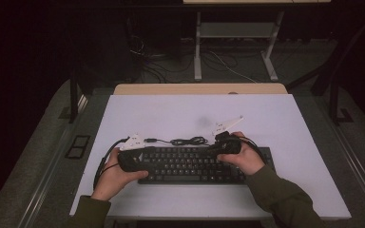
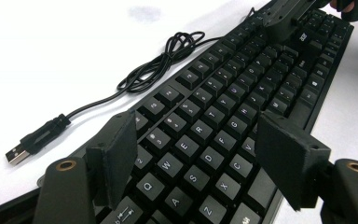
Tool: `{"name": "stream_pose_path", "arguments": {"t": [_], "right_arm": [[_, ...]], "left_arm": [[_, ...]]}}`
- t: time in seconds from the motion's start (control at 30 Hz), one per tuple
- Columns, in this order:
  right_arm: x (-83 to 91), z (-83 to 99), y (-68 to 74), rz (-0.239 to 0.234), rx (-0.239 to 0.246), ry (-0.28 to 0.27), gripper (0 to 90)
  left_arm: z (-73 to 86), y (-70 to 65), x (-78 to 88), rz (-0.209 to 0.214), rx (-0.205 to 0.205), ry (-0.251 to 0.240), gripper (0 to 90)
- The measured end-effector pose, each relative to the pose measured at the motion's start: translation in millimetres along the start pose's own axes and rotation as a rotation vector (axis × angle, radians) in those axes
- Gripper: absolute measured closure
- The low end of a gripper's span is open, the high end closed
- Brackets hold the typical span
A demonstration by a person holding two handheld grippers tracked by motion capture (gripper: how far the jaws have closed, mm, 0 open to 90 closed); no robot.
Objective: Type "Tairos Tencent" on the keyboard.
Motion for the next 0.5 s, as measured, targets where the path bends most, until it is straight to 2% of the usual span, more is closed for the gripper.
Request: {"name": "stream_pose_path", "arguments": {"t": [0.5], "right_arm": [[-11.4,7.8,-3.3,0.009,-0.013,0.062,89.8]], "left_arm": [[4.2,3.9,2.7,-0.005,0.008,0.000,28.7]]}}
Point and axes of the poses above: each handheld gripper's, and its own axes: x roughly backward along the jaws, z roughly out of its underside, y roughly to its left, the point moved 2 cm from there along -x, roughly forward along the jaws, and after that the axes turned 7 degrees about y, right-handed, at the moved point
